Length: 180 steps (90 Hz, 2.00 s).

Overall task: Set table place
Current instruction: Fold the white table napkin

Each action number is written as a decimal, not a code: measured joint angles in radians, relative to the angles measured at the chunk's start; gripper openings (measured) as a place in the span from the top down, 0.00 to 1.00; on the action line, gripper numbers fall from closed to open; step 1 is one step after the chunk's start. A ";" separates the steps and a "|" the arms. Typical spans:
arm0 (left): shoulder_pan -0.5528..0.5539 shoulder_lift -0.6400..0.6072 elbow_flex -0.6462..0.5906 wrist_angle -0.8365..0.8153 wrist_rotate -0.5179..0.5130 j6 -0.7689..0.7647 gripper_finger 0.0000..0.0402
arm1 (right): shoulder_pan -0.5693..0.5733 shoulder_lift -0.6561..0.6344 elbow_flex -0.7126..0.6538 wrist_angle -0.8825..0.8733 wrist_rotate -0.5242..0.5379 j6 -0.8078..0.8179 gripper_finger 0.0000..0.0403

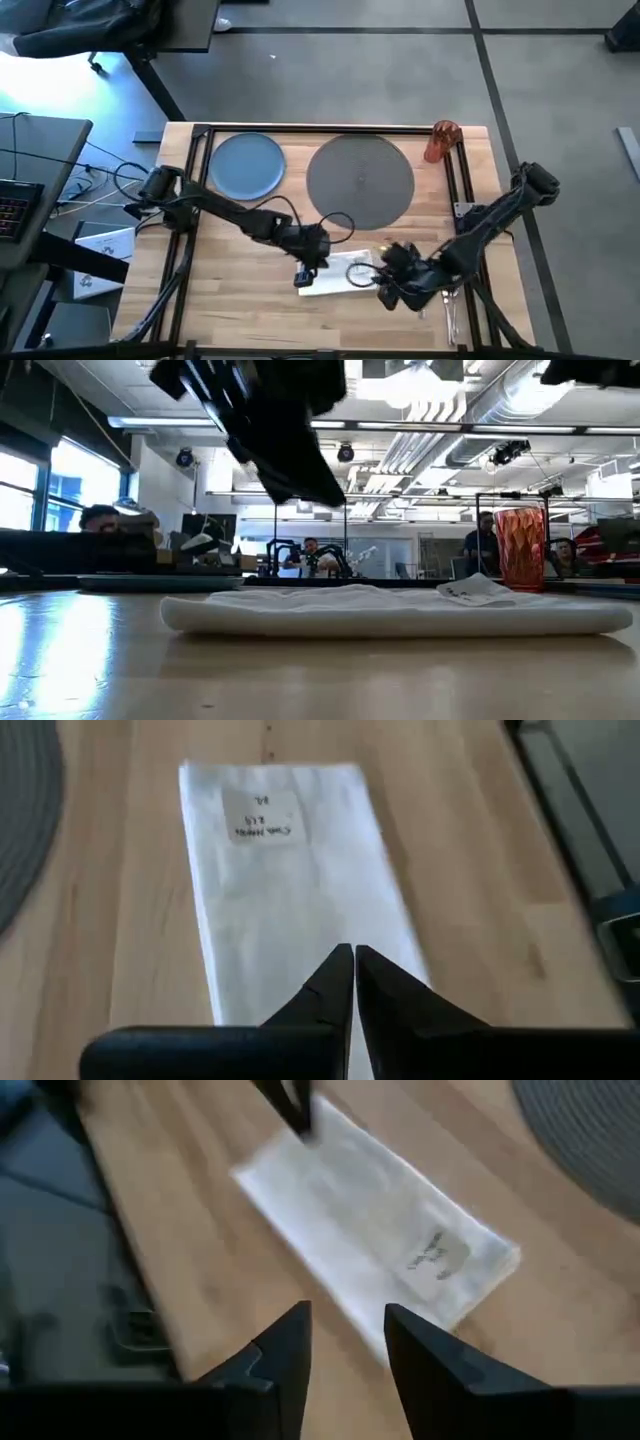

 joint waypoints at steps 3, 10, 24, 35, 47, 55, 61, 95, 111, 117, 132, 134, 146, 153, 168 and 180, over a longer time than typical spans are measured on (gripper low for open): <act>-0.002 0.019 0.000 0.019 0.009 0.028 1.00 | 0.016 -0.001 0.004 0.000 0.002 0.025 0.74; -0.016 0.062 0.023 0.030 0.015 0.097 1.00 | 0.042 0.002 0.010 -0.009 0.010 0.076 0.76; -0.056 0.142 0.116 0.041 -0.128 0.144 0.98 | 0.057 0.002 0.013 -0.009 0.015 0.146 0.80; -0.066 0.192 0.164 0.033 -0.216 0.128 0.90 | 0.058 0.002 0.013 -0.012 0.027 0.132 0.83; -0.048 0.215 0.202 -0.043 -0.207 -0.006 0.77 | 0.056 0.002 0.013 -0.039 0.024 0.117 0.85; -0.026 0.238 0.206 -0.095 -0.149 -0.121 0.69 | 0.062 0.002 0.013 -0.050 -0.003 0.110 0.87; -0.014 0.257 0.209 -0.123 -0.116 -0.221 0.67 | 0.068 0.002 0.013 -0.050 -0.029 0.070 0.87; -0.090 0.227 0.207 -0.461 -0.189 -0.926 0.88 | 0.079 0.003 0.013 -0.141 -0.061 -0.131 0.88; -0.195 0.177 0.132 -0.500 -0.168 -1.295 0.92 | 0.081 0.003 0.013 -0.171 -0.022 -0.232 0.88; -0.244 0.142 0.093 -0.507 -0.167 -1.446 0.92 | 0.083 0.003 0.013 -0.190 0.006 -0.270 0.88; -0.379 0.045 -0.002 -0.585 -0.183 -1.845 0.92 | 0.084 0.003 0.013 -0.224 0.066 -0.354 0.88; -0.399 0.032 -0.012 -0.602 -0.193 -1.905 0.92 | 0.084 0.003 0.013 -0.228 0.070 -0.360 0.88; -0.477 -0.042 -0.067 -0.698 -0.189 -2.058 0.92 | 0.083 0.003 0.013 -0.239 0.076 -0.416 0.88; -0.485 -0.074 -0.083 -0.784 -0.167 -2.064 0.92 | 0.083 0.003 0.013 -0.240 0.075 -0.429 0.88; -0.465 -0.181 -0.184 -0.857 -0.186 -2.060 0.92 | 0.083 0.003 0.013 -0.250 0.067 -0.392 0.88; -0.437 -0.282 -0.329 -0.757 -0.219 -2.049 0.92 | 0.079 0.003 0.013 -0.250 0.084 -0.300 0.88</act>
